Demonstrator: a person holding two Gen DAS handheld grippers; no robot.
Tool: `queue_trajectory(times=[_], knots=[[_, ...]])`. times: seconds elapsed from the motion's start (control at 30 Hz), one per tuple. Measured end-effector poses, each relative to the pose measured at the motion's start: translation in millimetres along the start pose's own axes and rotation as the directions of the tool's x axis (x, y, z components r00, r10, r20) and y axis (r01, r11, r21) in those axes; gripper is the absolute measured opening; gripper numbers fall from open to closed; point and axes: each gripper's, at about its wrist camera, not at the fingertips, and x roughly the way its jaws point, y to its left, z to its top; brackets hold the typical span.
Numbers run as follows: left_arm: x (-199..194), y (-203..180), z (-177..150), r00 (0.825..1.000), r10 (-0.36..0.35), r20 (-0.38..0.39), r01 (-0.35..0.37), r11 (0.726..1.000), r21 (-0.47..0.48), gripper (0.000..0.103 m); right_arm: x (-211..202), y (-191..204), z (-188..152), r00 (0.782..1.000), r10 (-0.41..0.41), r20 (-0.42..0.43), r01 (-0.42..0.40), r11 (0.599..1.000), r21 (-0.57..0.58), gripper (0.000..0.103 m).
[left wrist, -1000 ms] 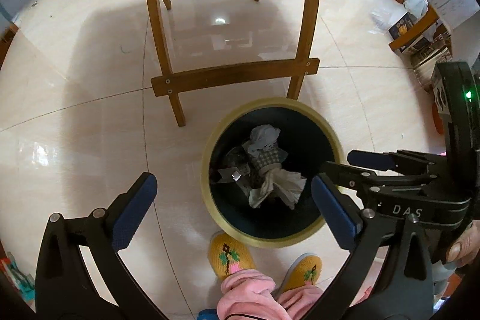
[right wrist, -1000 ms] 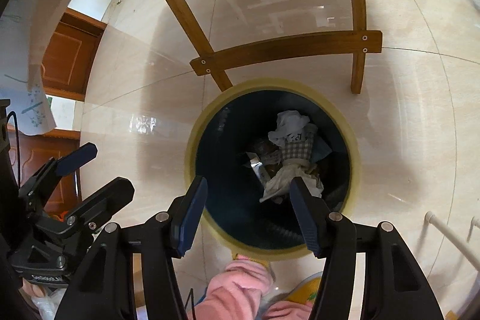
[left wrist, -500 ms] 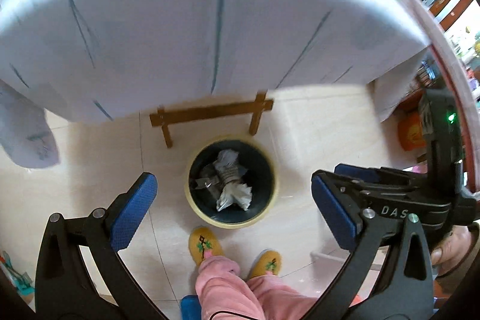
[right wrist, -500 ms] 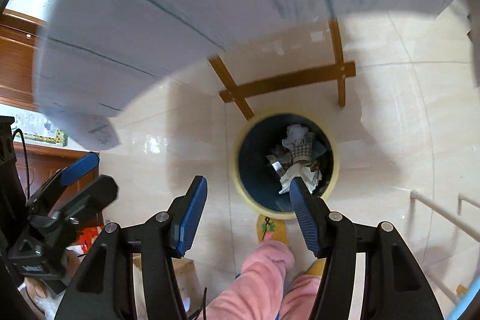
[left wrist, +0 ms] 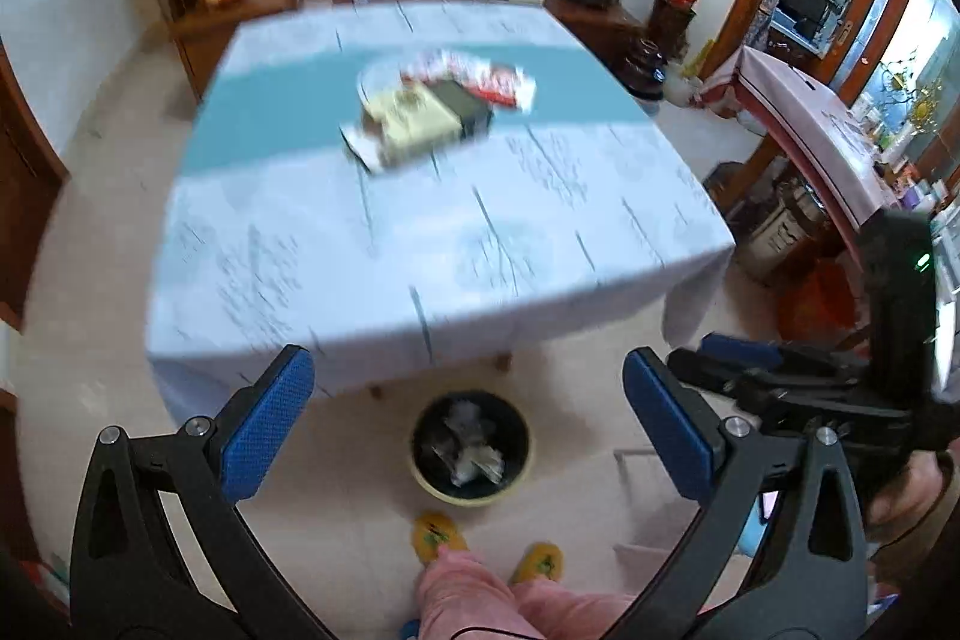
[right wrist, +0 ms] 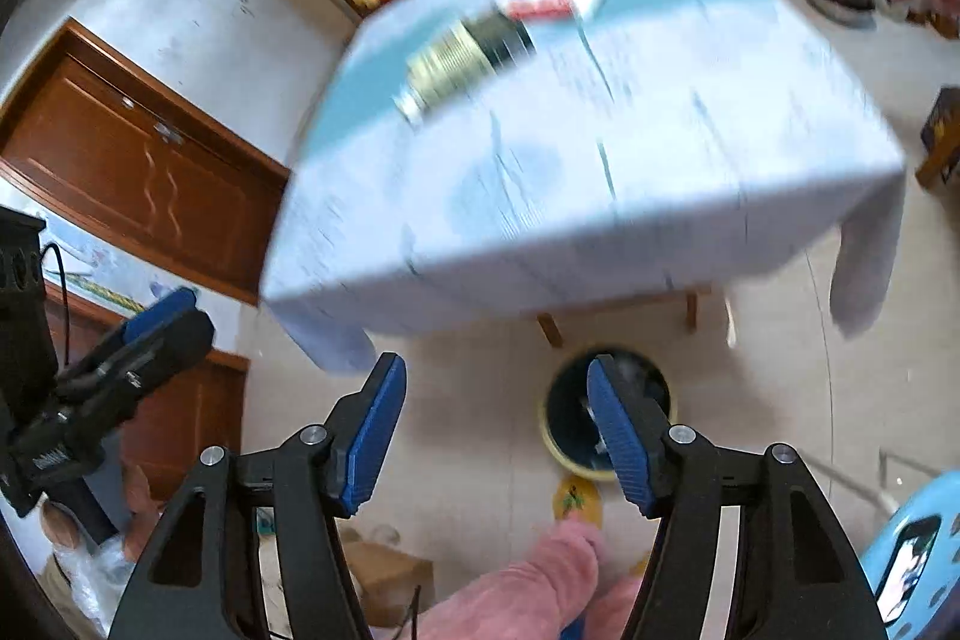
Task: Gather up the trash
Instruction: 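Raise both tools back toward the Kinder box and green packet on the table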
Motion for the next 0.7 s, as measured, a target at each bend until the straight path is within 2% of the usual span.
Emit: queue_trajectory(times=[0.13, 0.23, 0.33, 0.43, 0.53, 0.63, 0.7], knots=[[-31, -3, 38, 0.997, 0.078, 0.029, -0.079, 0.996, 0.034, 0.102, -46, 26, 40, 0.995, 0.03, 0.098, -0.029, 0.999, -0.015, 0.073], [-48, 4, 62, 0.994, 0.081, 0.075, -0.083, 0.996, 0.035, 0.102, -67, 41, 72, 0.987, 0.051, 0.152, -0.048, 0.999, -0.024, 0.081], [-48, 22, 91, 0.994, 0.057, 0.094, -0.061, 0.997, 0.037, 0.102, -68, 53, 98, 0.982, 0.041, 0.186, -0.038, 0.999, -0.021, 0.091], [-29, 51, 122, 0.996, 0.013, 0.085, -0.017, 0.999, 0.048, 0.101, -50, 63, 130, 0.981, 0.04, 0.189, -0.046, 0.999, 0.027, 0.094], [-3, 89, 157, 0.998, -0.013, 0.069, 0.008, 0.997, 0.076, 0.101, -13, 72, 163, 0.984, 0.017, 0.175, -0.036, 0.994, 0.105, 0.098], [30, 126, 188, 0.999, -0.009, 0.033, 0.004, 0.992, 0.13, 0.101, 38, 81, 191, 0.989, -0.031, 0.148, -0.001, 0.977, 0.215, 0.102], [51, 147, 203, 1.0, 0.003, 0.012, -0.005, 0.986, 0.166, 0.1, 80, 86, 208, 0.989, -0.082, 0.122, 0.04, 0.949, 0.313, 0.103]])
